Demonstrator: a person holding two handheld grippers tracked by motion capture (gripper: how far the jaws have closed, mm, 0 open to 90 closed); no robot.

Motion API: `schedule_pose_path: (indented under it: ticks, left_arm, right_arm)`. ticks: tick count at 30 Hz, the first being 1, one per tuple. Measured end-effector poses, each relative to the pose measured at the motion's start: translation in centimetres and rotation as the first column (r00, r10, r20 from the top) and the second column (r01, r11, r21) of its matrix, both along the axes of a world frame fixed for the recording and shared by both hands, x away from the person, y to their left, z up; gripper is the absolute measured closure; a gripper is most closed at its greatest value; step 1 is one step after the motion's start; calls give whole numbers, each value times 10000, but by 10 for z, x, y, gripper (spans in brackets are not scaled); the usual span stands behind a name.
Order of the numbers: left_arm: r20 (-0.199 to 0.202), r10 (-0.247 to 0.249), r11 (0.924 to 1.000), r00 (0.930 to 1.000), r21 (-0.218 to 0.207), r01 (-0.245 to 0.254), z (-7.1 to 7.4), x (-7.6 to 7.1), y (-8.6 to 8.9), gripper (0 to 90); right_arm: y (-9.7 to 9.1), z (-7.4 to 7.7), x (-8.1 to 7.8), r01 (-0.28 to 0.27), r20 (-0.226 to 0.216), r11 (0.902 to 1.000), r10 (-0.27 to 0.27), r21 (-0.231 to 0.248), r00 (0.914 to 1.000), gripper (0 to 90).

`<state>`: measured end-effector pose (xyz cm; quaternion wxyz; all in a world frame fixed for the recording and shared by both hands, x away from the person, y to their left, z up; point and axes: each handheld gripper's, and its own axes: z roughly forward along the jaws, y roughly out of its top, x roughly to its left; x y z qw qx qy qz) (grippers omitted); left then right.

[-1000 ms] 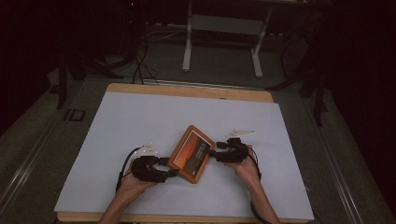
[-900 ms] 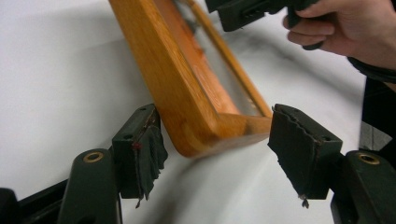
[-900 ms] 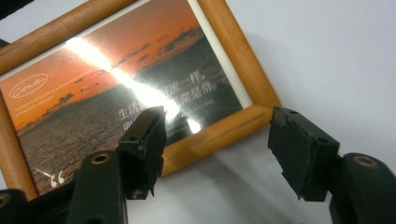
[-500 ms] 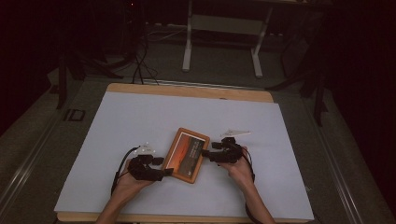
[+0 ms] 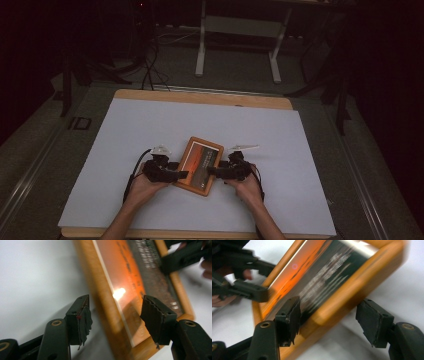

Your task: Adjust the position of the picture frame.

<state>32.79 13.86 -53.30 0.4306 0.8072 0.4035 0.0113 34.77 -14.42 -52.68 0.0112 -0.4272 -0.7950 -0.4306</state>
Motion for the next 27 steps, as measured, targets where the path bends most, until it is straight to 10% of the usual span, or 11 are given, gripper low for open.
schedule_pose_path:
  ticks: [7,27]
  left_arm:
    - [426,506,9984,9978,216,-515,7,-2,-2,538]
    - [270,541,9982,9982,-269,-534,3,-3,-24,574]
  right_arm:
    - [0,-2,1,582,-792,9966,-536,575,9954,411]
    - [-20,5,30,1013,-1049,9912,-922,851,9902,448]
